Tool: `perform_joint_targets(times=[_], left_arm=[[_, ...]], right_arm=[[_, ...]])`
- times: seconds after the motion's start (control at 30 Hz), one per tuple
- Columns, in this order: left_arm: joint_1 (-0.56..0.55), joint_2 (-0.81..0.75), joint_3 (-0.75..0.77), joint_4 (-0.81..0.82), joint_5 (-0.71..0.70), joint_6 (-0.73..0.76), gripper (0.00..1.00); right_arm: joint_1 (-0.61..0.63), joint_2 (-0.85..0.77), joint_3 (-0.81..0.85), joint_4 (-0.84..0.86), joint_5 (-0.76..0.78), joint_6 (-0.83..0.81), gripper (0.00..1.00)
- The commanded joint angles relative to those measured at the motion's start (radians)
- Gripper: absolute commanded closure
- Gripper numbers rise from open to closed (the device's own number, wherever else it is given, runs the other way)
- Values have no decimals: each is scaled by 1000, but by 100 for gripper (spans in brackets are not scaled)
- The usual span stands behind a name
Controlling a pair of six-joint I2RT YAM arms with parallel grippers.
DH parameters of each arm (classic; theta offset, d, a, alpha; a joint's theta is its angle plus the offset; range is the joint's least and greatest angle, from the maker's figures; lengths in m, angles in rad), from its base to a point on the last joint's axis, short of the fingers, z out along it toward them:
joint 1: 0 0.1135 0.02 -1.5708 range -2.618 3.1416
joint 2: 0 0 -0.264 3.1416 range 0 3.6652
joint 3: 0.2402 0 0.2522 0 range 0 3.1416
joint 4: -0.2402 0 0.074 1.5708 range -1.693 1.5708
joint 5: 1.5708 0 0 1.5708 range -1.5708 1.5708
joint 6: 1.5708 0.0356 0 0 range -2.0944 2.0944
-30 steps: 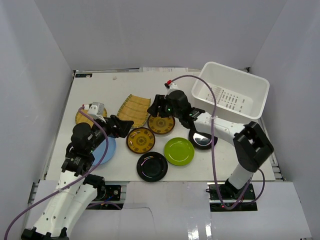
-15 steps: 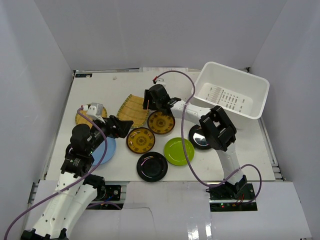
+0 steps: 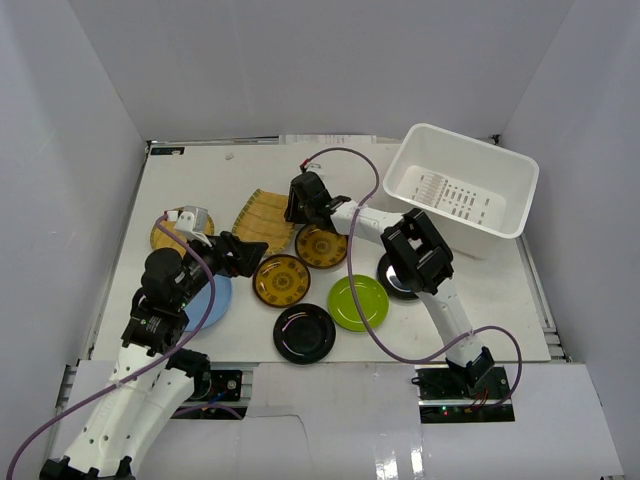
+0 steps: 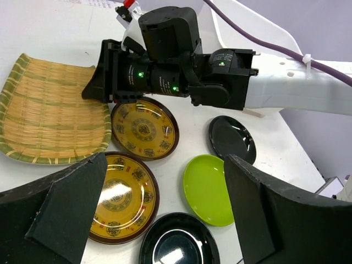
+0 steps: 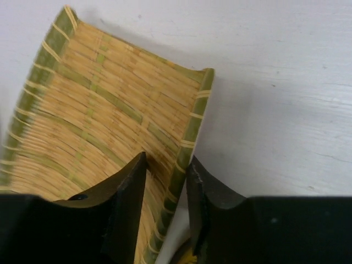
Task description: Place the plates into the plastic bin on the countertop
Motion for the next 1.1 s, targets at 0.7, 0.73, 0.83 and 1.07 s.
perform_joint_targets(times=[0.7, 0.73, 0.83, 1.07], left_arm=[[-2, -19, 50, -17, -101, -22, 2], [-1, -18, 50, -17, -105, -20, 2], [-2, -12, 50, -19, -101, -20, 2], [-1, 13, 55, -47, -151, -23, 2]], right_arm=[[-272, -615, -263, 394, -298, 138, 92], [-304, -654, -292, 397, -308, 140, 92], [-442, -790, -407, 395, -337, 143, 92], [-738, -1045, -631, 277, -208, 27, 92]])
